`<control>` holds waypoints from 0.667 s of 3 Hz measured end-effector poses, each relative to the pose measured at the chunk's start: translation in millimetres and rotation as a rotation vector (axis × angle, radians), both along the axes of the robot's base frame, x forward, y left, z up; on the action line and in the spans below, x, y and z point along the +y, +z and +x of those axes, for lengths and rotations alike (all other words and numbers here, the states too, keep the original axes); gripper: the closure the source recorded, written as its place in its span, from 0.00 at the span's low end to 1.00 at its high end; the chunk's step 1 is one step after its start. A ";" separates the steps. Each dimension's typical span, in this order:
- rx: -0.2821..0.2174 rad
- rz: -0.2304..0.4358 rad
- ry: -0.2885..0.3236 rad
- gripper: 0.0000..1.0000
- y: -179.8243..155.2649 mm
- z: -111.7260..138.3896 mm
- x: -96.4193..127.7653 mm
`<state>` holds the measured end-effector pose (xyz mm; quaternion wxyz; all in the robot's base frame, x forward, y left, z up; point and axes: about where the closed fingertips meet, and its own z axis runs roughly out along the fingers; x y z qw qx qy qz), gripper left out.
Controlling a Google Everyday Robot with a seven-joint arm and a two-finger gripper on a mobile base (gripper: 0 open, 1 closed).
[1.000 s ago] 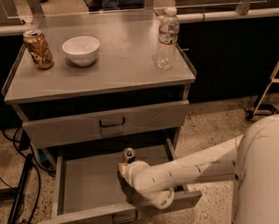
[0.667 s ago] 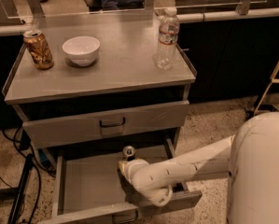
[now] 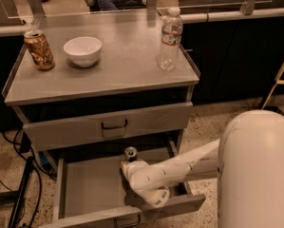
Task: Place redbull can into middle drawer
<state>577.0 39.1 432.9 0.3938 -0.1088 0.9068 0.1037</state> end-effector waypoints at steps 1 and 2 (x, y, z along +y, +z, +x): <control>-0.001 -0.008 -0.013 1.00 -8.9 7.0 0.3; -0.005 -0.031 -0.074 1.00 -20.2 9.3 -3.8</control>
Offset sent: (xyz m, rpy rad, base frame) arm 0.0152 -0.0101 -0.0240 -0.0614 -0.0246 -0.1200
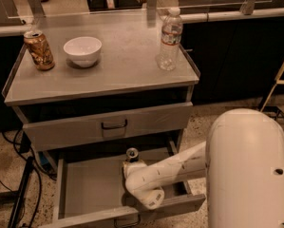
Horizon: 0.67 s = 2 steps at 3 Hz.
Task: Place redbull can into middle drawer
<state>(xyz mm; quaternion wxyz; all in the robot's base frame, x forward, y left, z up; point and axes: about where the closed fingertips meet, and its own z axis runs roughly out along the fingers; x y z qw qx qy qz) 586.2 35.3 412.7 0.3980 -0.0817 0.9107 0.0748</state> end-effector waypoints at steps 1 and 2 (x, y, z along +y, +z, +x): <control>0.003 -0.004 -0.037 1.00 -6.3 -1.1 -2.6; 0.014 0.003 -0.063 1.00 -9.6 -11.0 -3.6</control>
Offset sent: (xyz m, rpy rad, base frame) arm -0.0235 -0.0045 -0.0128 0.0122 0.0274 -0.0918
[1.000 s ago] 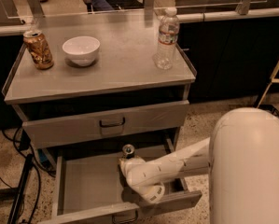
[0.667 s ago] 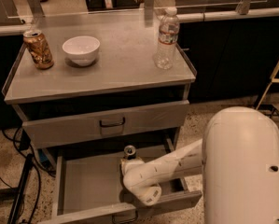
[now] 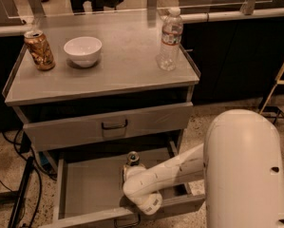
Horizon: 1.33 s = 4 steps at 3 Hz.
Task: Place redbull can into middle drawer
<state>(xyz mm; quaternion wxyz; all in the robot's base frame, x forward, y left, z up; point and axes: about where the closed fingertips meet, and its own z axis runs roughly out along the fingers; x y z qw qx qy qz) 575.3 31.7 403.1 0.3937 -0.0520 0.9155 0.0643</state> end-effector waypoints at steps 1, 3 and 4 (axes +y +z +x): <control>0.029 0.014 0.003 1.00 -1.8 -14.5 -0.2; 0.087 0.054 0.007 1.00 -12.0 -45.3 8.4; 0.082 0.053 0.000 1.00 -14.2 -55.9 11.0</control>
Offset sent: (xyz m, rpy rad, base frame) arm -0.0506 0.0109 -0.0118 0.0759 0.1131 0.0208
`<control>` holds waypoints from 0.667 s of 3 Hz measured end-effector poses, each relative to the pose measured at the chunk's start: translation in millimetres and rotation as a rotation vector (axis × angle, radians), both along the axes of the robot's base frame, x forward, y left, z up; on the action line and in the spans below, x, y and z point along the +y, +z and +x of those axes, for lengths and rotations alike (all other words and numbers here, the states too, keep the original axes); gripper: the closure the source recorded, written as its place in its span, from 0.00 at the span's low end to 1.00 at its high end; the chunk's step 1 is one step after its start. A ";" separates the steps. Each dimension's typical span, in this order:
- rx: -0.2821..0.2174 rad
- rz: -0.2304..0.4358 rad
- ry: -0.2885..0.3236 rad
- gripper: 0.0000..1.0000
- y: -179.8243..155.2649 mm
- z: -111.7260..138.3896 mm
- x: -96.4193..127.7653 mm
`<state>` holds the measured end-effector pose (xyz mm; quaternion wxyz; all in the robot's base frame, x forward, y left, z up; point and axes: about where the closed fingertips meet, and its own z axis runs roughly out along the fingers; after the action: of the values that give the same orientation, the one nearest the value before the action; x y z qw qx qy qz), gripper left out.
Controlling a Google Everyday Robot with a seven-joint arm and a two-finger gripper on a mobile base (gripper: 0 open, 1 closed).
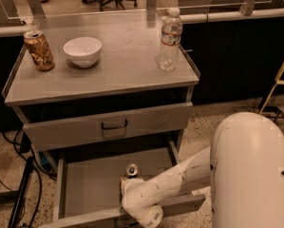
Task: Place redbull can into middle drawer
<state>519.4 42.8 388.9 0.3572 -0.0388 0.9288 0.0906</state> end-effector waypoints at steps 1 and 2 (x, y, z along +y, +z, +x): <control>0.000 0.002 0.017 1.00 0.2 -4.3 2.5; 0.000 0.002 0.017 0.81 1.3 -4.3 2.5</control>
Offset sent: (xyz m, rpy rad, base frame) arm -0.0043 0.0025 -0.0011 0.0022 -0.0002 0.0167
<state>515.1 45.2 390.3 0.3566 -0.0462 0.9283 0.0946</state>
